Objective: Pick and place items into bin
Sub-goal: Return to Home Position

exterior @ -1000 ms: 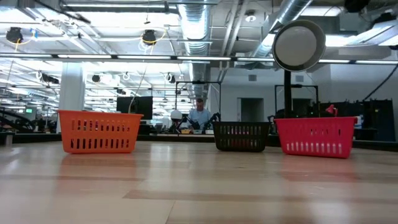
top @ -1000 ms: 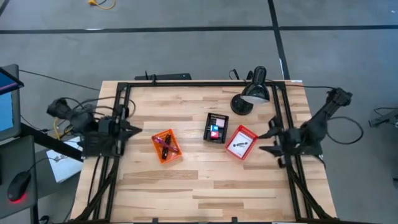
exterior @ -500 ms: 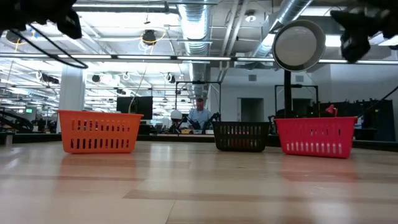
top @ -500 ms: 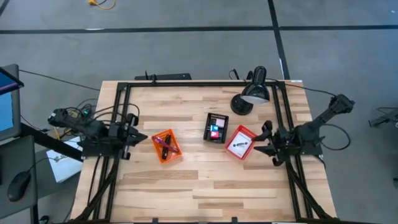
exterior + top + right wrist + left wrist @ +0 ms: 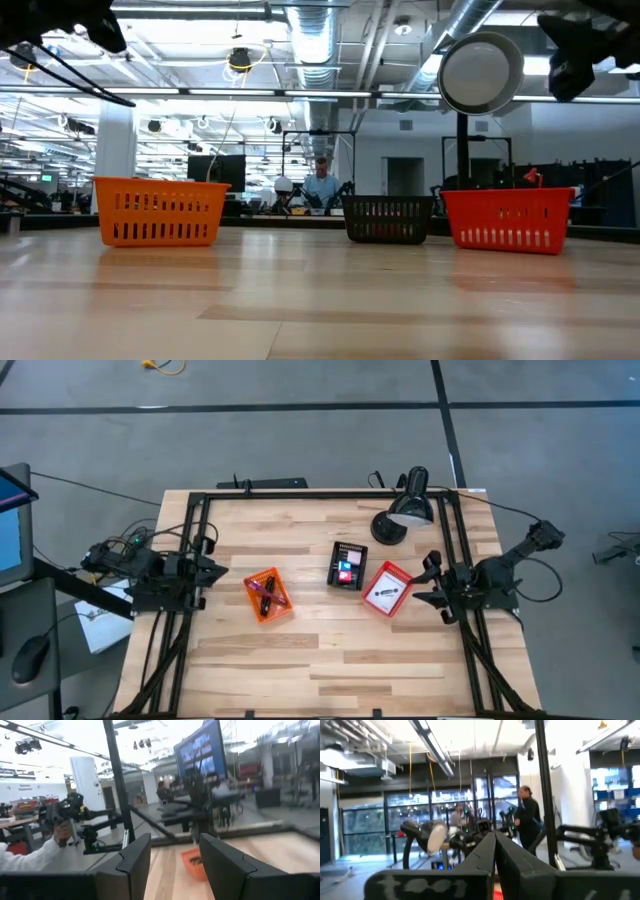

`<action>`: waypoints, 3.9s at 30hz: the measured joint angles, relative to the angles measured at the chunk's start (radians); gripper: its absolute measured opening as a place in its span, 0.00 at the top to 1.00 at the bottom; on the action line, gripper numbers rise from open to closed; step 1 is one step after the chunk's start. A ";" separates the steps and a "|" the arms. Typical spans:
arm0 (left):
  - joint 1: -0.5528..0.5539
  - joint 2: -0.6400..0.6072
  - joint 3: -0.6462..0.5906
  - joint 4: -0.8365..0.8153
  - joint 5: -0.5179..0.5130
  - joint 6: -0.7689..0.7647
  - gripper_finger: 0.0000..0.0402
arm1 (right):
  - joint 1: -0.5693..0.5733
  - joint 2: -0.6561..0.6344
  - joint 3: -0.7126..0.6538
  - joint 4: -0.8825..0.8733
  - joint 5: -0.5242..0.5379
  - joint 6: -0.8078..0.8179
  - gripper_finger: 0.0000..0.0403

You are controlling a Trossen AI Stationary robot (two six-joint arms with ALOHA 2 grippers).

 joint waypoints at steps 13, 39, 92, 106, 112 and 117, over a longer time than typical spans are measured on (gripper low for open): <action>0.010 0.004 -0.077 -0.094 0.137 -0.146 1.00 | -0.002 -0.083 0.001 -0.298 0.003 0.074 0.59; 0.010 0.020 -0.072 -0.311 0.085 -0.139 1.00 | -0.002 -0.064 0.001 -0.315 0.002 0.139 0.60; 0.010 0.020 -0.072 -0.313 0.082 -0.147 1.00 | -0.002 -0.064 0.001 -0.316 0.002 0.140 0.62; 0.010 0.020 -0.072 -0.313 0.082 -0.143 1.00 | -0.002 -0.065 0.001 -0.316 0.002 0.140 0.62; 0.010 0.020 -0.071 -0.319 0.094 -0.137 1.00 | -0.002 -0.065 0.001 -0.316 0.002 0.140 0.62; 0.009 0.020 -0.071 -0.319 0.088 -0.164 1.00 | -0.002 -0.065 0.001 -0.316 0.002 0.139 0.62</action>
